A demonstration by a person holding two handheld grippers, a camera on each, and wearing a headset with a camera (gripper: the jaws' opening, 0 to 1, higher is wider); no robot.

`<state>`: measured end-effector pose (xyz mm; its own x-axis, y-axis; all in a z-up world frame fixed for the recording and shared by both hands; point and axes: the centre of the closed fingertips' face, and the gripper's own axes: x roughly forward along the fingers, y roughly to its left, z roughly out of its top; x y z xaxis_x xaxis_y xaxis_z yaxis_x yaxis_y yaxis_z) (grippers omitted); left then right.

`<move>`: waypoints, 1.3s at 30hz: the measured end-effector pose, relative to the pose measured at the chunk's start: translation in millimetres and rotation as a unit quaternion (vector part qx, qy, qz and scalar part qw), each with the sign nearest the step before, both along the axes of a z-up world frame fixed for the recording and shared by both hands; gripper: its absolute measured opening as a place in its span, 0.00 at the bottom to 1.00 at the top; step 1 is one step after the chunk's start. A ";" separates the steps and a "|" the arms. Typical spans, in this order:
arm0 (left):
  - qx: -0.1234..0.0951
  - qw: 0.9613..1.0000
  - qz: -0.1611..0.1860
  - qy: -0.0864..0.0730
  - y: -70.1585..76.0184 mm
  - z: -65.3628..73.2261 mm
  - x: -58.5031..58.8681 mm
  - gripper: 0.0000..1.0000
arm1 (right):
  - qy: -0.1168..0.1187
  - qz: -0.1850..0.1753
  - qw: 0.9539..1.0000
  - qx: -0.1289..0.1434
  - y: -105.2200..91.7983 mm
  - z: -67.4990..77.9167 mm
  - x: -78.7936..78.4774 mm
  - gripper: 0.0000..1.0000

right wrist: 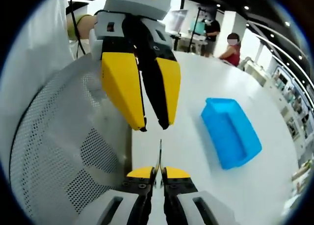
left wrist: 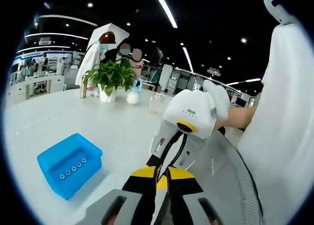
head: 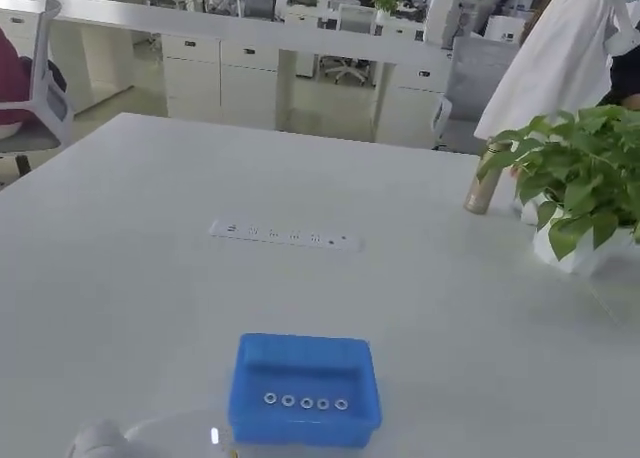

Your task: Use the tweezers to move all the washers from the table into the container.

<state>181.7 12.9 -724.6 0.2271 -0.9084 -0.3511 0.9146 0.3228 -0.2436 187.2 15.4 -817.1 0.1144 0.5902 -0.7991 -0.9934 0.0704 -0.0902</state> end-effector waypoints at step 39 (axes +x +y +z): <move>0.203 0.972 -0.112 -0.043 41.6 -54.9 24.4 0.00 | 0.101 -0.147 0.970 0.168 -0.2 3.6 5.1 0.40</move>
<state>206.0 54.6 -779.5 0.0839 -0.7295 -0.6788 0.9843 0.1669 -0.0577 192.3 15.1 -813.5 0.1775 0.7865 -0.5915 -0.9211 0.3444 0.1816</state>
